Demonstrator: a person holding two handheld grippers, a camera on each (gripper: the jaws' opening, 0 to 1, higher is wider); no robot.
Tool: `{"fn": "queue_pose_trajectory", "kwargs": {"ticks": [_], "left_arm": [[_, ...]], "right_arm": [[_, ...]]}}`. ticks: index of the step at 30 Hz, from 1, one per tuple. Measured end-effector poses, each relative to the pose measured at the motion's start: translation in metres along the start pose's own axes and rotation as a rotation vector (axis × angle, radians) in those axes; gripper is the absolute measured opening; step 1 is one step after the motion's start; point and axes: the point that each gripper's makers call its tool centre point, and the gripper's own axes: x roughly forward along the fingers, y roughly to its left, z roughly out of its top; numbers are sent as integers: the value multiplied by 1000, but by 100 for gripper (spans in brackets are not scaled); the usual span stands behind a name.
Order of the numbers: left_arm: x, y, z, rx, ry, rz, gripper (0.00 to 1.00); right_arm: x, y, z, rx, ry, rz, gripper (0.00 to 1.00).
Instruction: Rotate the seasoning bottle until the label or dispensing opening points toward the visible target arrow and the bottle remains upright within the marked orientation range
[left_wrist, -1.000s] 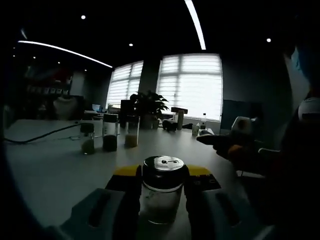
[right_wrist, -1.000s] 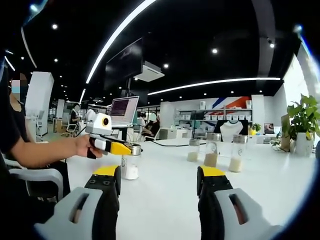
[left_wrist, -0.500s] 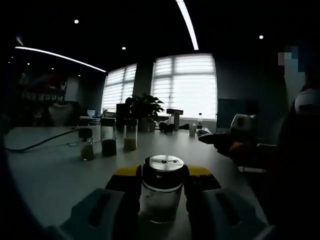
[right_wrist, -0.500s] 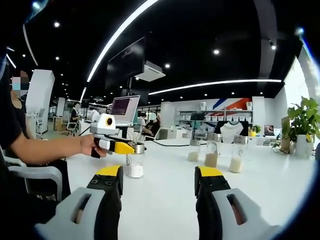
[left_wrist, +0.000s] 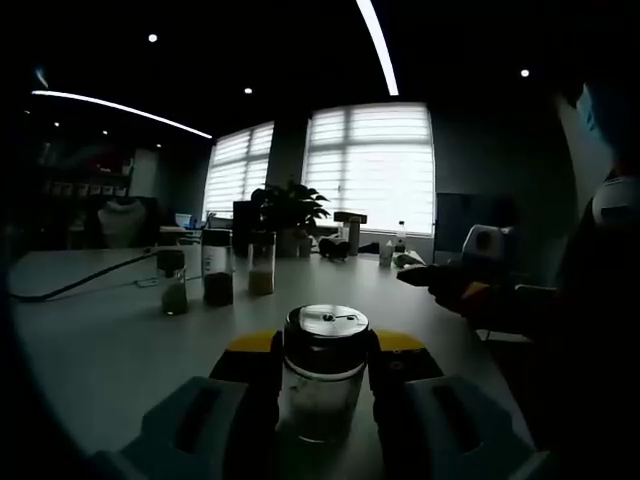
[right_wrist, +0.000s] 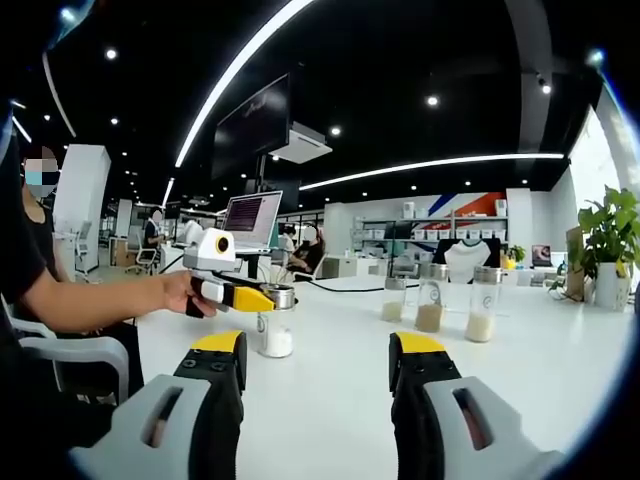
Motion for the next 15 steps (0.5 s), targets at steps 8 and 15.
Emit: {"fn": "queue_pose_trajectory", "kwargs": {"ticks": [8, 15], "left_arm": [[-1, 1, -1, 6, 1, 18, 35], [-8, 1, 11, 16, -25, 94, 53]], "right_arm": [[-1, -2, 0, 6, -6, -3, 57], [1, -10, 0, 49, -22, -12, 57]]}}
